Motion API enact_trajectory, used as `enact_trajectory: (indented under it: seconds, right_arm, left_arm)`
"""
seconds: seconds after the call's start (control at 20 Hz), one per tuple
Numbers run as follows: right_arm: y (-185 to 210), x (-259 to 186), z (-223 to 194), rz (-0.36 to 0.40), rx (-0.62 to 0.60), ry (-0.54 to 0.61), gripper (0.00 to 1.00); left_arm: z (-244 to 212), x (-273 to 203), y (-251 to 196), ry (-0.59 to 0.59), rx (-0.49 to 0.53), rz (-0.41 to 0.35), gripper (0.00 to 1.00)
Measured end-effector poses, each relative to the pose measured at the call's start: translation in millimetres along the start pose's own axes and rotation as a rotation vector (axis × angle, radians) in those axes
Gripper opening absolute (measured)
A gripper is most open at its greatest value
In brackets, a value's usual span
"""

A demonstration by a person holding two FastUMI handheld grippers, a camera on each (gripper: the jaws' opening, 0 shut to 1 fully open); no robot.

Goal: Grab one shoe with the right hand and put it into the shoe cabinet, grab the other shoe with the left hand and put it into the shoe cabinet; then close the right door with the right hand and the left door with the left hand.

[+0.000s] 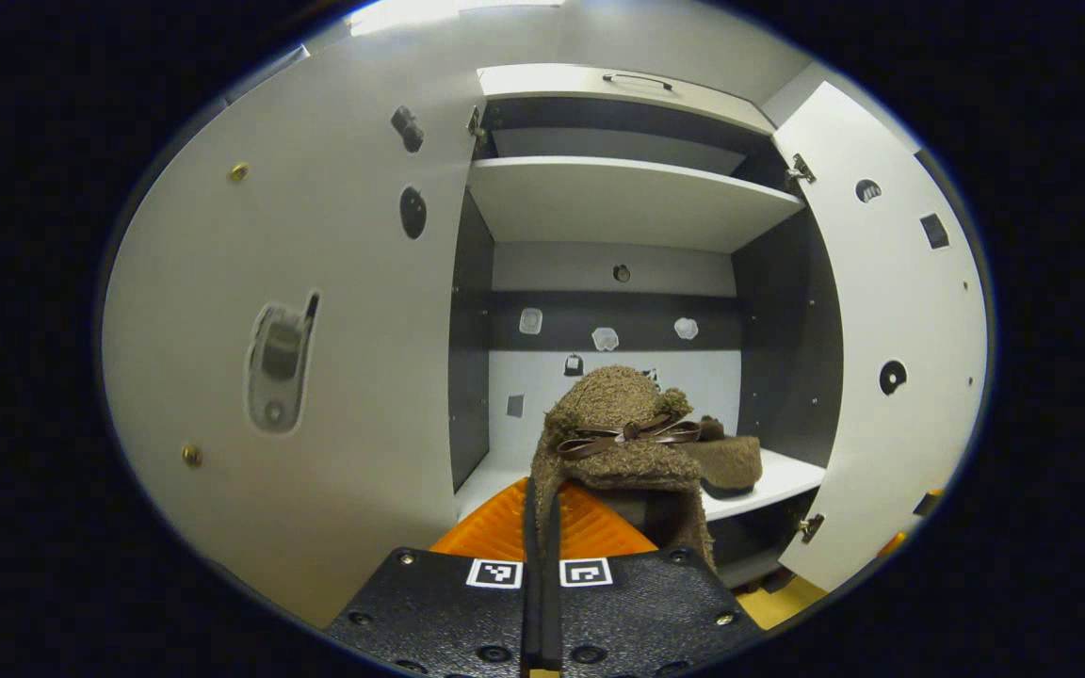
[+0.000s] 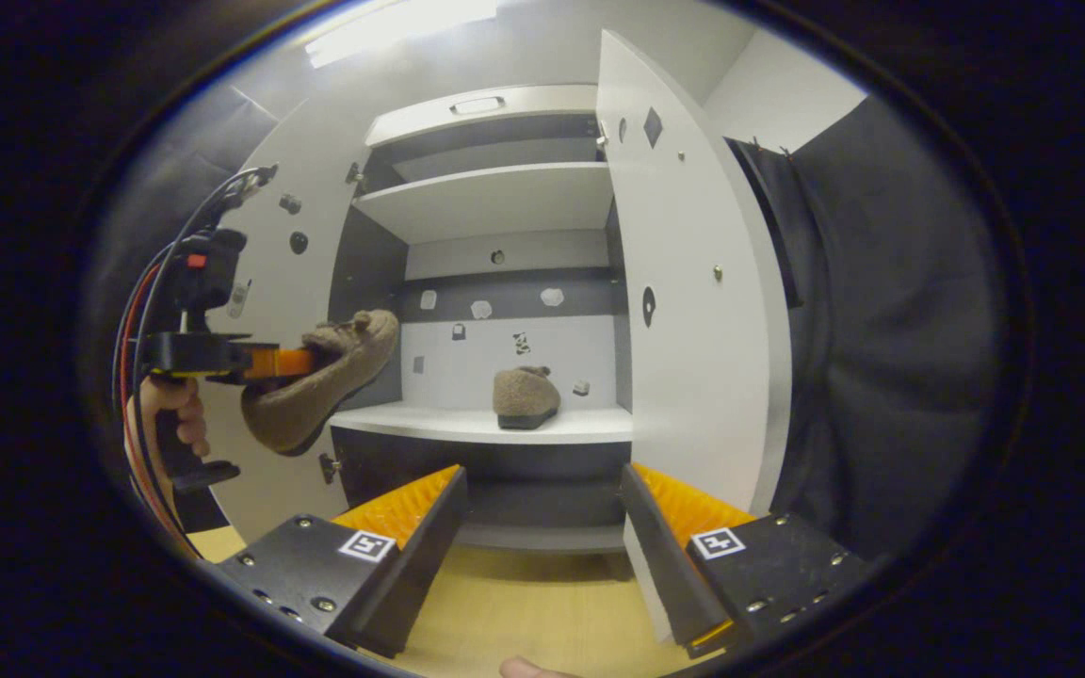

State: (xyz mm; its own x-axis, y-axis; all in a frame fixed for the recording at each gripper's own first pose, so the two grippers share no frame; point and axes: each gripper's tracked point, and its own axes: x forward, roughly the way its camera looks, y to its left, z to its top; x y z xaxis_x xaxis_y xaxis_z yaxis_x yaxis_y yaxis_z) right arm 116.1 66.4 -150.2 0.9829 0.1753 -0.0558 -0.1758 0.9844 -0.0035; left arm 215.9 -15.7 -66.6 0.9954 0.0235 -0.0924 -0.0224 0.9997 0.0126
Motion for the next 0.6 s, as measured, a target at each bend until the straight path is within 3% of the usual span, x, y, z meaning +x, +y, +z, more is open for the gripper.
enact_trajectory:
  seconds: [0.15, 0.25, 0.4, 0.6]
  right_arm:
    - [0, 0, 4, 0.019, 0.037, -0.010, 0.99]
    - [1, -2, 4, 0.033, 0.068, -0.013, 0.99]
    - [0, -5, 4, 0.037, 0.082, -0.017, 0.98]
    - [2, -11, 3, 0.069, 0.095, -0.014, 0.98]
  left_arm:
    - [21, 35, -8, -0.047, 0.016, 0.077, 0.00]
    - [25, 65, -21, -0.047, 0.031, 0.085, 0.00]
    - [16, 102, -40, 0.001, -0.042, 0.053, 0.00]
    - [-7, 148, -29, 0.048, -0.030, 0.108, 0.01]
